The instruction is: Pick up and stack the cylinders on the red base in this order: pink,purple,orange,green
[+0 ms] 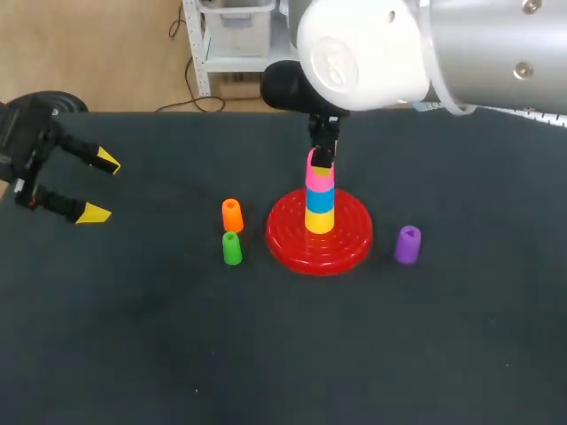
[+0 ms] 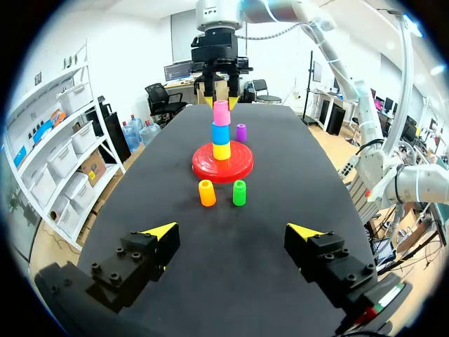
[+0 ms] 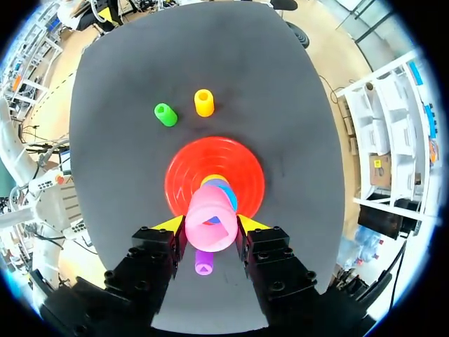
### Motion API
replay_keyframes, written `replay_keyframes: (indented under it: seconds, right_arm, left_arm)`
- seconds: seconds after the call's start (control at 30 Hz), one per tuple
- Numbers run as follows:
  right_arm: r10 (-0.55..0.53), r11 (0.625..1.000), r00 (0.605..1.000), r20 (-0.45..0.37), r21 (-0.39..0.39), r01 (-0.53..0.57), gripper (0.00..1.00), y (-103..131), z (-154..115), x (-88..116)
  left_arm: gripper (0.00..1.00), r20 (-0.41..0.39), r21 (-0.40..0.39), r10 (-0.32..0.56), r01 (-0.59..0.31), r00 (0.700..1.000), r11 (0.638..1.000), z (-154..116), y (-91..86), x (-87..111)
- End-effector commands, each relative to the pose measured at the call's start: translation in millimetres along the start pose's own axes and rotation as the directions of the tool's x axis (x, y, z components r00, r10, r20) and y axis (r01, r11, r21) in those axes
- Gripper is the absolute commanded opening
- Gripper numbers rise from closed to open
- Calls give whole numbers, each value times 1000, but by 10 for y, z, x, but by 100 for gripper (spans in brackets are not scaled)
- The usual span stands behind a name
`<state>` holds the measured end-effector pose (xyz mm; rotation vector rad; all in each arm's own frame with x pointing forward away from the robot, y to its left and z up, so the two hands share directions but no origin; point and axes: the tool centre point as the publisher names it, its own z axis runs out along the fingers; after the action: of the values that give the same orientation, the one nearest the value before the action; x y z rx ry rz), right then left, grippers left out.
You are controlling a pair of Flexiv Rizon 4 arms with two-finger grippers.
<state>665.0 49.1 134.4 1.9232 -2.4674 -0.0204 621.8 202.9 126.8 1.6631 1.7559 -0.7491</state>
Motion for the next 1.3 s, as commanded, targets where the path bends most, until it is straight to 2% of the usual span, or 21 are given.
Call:
replay_keyframes:
  seconds: [0.03,0.73,1.3]
  right_arm:
    - [6,1000,1000,-5,7,-6,0,15,7,26]
    - [17,999,1000,2,31,-17,0,-35,-4,21]
    - [17,1000,1000,-12,0,-17,0,-13,110,56]
  left_arm:
    - [100,3,-2,3,-3,1000,1000,2,-3,13]
    - [100,3,-2,3,-3,1000,1000,2,-3,13]
    - [100,3,-2,3,-3,1000,1000,2,-3,13]
